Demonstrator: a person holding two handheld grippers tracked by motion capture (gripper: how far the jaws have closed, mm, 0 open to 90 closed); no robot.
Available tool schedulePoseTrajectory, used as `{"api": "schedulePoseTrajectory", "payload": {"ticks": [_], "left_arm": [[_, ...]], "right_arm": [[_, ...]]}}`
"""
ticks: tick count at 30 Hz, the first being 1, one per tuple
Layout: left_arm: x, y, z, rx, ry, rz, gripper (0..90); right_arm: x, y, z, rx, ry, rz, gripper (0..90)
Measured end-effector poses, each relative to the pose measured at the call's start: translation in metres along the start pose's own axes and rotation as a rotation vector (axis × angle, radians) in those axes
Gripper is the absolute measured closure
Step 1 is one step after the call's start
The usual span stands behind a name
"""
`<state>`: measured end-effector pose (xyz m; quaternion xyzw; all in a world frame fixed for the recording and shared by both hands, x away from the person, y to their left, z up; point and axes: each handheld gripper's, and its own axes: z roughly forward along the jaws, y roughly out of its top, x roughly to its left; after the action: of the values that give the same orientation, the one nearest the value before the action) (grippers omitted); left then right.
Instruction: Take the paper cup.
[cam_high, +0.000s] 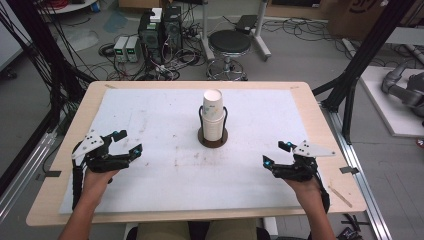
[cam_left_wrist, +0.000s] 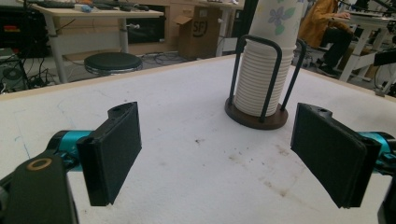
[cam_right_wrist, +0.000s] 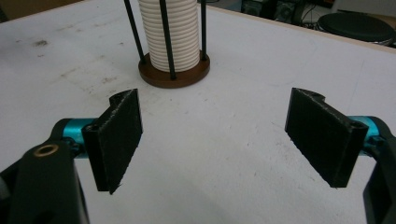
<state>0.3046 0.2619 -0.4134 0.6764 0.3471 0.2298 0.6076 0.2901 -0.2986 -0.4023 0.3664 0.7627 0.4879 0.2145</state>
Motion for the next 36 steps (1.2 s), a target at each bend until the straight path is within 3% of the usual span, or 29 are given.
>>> {"api": "schedulePoseTrajectory", "payload": {"ticks": [11,17,18,22,24,32,36], "left_arm": [[0.001,0.002,0.009,-0.002,-0.008,-0.015,16.1],[-0.002,0.011,0.018,-0.009,-0.038,-0.024,16.1],[-0.004,0.017,0.022,-0.03,-0.063,-0.046,16.1],[-0.008,0.025,0.03,-0.032,-0.094,-0.046,16.1],[-0.012,0.034,0.039,-0.024,-0.128,-0.027,16.1],[-0.017,0.059,0.058,-0.034,-0.191,-0.026,16.1],[-0.022,0.079,0.08,-0.011,-0.234,0.0,16.0]], "right_arm": [[-0.004,-0.004,-0.003,0.006,-0.001,0.021,19.3],[-0.002,-0.007,-0.006,0.026,-0.006,0.009,19.3],[-0.002,-0.007,-0.008,0.021,-0.012,0.003,19.3],[0.002,-0.006,-0.014,0.019,-0.016,0.014,19.3],[0.002,-0.005,-0.014,0.016,-0.015,0.011,19.3],[0.003,-0.004,-0.008,0.029,-0.004,0.008,19.3],[0.003,-0.005,-0.008,0.033,-0.002,0.006,19.3]]}}
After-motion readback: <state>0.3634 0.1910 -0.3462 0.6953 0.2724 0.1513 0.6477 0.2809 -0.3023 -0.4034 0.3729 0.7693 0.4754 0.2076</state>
